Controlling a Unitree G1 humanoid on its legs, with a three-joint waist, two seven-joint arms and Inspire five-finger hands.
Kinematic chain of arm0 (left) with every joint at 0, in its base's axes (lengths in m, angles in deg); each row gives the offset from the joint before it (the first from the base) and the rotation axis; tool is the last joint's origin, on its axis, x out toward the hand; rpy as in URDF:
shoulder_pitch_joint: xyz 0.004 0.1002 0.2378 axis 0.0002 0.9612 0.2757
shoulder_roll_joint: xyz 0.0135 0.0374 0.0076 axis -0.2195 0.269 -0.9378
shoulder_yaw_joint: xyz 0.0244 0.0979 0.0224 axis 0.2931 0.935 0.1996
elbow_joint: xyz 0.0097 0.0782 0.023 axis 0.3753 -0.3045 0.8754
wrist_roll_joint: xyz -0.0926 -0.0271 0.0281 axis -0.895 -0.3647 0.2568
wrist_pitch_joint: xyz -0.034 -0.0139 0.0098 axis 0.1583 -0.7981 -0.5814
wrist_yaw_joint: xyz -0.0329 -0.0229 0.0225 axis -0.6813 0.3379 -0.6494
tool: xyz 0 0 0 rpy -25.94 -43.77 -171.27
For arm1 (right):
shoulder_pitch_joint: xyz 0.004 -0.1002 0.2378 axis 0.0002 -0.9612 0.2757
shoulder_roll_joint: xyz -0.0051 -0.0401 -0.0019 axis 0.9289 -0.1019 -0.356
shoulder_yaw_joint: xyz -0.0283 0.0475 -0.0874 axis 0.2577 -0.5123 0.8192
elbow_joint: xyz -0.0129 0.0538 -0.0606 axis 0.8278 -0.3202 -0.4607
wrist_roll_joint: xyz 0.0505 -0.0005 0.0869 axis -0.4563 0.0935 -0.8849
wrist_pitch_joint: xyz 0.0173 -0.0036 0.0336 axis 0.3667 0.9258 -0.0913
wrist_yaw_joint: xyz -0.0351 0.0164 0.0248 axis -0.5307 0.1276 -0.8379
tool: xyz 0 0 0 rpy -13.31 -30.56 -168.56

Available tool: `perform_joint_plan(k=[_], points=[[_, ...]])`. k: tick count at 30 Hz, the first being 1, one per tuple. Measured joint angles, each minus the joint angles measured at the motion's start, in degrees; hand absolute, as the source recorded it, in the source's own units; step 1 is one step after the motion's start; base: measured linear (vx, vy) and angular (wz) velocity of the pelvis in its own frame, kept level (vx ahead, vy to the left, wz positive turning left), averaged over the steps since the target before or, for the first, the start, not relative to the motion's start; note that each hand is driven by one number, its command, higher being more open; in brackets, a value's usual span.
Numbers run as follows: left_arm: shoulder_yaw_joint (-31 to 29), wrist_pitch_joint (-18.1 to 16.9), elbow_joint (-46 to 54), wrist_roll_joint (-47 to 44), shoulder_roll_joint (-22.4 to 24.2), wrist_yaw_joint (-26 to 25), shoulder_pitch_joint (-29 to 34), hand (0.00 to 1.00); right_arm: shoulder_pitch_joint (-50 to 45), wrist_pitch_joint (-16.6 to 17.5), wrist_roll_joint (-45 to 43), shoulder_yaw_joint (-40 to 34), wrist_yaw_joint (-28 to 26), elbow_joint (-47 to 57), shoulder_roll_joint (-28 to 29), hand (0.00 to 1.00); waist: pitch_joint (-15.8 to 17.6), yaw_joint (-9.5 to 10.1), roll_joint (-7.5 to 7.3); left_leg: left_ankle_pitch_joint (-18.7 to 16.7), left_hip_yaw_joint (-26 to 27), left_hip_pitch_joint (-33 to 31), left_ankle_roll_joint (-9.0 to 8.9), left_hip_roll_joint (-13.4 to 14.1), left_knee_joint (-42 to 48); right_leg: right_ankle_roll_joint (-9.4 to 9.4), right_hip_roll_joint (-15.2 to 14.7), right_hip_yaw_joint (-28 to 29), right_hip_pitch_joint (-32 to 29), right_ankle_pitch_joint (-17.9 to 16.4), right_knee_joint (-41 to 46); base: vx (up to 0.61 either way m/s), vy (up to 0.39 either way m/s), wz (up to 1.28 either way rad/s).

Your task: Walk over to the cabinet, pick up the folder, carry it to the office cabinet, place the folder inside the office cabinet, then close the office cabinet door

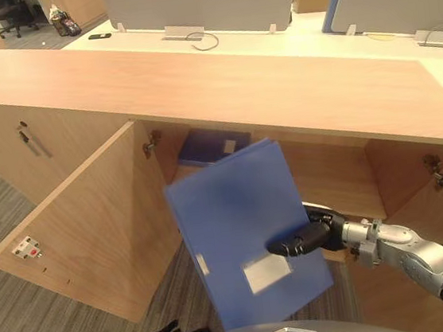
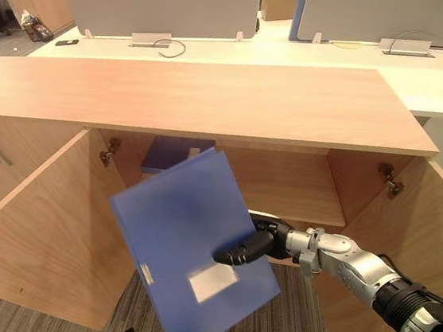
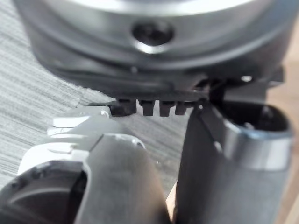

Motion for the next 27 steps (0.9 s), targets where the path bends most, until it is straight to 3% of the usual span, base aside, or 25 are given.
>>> perform_joint_plan(k=[5, 10, 11, 13, 17, 20, 24, 27], points=[[-7.96, -0.10, -2.18, 3.36, 3.35, -3.05, 0.20, 1.00, 0.27, 0.01, 5.94, -7.28, 4.28, -7.55, 6.06, 0.00, 0.61, 0.14, 1.40, -0.02, -0.06, 0.37, 0.02, -0.03, -0.01, -0.20, -0.05, -0.07, 0.21, -0.79, 0.16, 0.00, 0.006, 0.00], [-11.03, 0.03, -2.11, 3.79, 5.26, -4.39, 0.61, 1.00, 1.90, 0.40, 13.40, -9.30, 7.34, -12.94, 10.10, 0.00, 0.85, -0.05, 2.14, -0.06, -0.54, 0.53, -0.02, 0.04, -0.01, -0.21, -0.01, -0.75, 0.48, -1.27, 0.21, 0.01, -0.001, 0.03], [-11.59, 0.04, -2.10, 3.77, 5.54, -4.69, 0.55, 1.00, 2.42, 0.39, 14.67, -10.20, 8.30, -15.43, 12.13, 0.00, 0.95, 0.00, 2.18, -0.06, -0.71, 0.50, -0.02, 0.06, -0.01, -0.22, 0.01, -0.84, 0.54, -1.33, 0.20, 0.03, -0.002, 0.13], [-12.39, 0.20, -2.09, 3.07, 6.56, -6.06, 0.23, 1.00, 4.60, 0.40, 14.54, -16.59, 15.24, -24.78, 21.80, 0.00, 1.71, 0.09, 2.66, -0.06, -1.53, 0.37, -0.01, 0.00, -0.01, -0.20, -0.01, -1.57, 0.85, -1.62, 0.18, 0.03, -0.001, 0.18], [-12.54, 0.42, -1.98, 1.02, 7.14, -8.09, -0.85, 1.00, 8.88, 0.77, 4.60, -25.97, 24.72, -33.74, 31.54, 0.00, 2.36, 0.66, 3.08, -0.05, -2.44, -0.22, 0.07, -0.18, 0.01, -0.01, -0.08, -2.43, 1.08, -1.25, -0.08, 0.04, 0.001, 0.13], [-12.57, 0.44, -1.41, -1.06, 7.26, -10.26, -2.39, 1.00, 13.18, 4.40, -8.56, -31.18, 30.05, -39.97, 36.28, 0.00, 3.38, 1.66, 3.38, 0.02, -3.17, -0.07, 0.27, -0.53, 0.01, -0.01, -0.06, -3.29, 1.80, -1.17, -0.44, 0.05, -0.001, 0.12], [-13.22, 0.23, 1.36, -3.44, 8.84, -13.04, -3.49, 1.00, 19.08, 10.02, -23.70, -35.96, 33.00, -46.95, 40.43, 0.00, 4.87, 2.17, 4.11, 0.13, -3.71, -0.04, 0.39, -0.75, 0.00, -0.08, -0.12, -3.91, 2.51, -1.22, -0.57, 0.03, 0.004, 0.09], [-13.19, 0.13, 1.37, -3.88, 9.59, -14.27, -4.99, 1.00, 20.64, 11.18, -31.16, -36.91, 33.49, -50.84, 41.45, 0.00, 5.53, 3.15, 4.08, 0.16, -4.17, 0.00, 0.40, -0.79, -0.02, -0.16, -0.12, -4.40, 2.85, -1.37, -0.57, 0.02, -0.001, 0.09]])
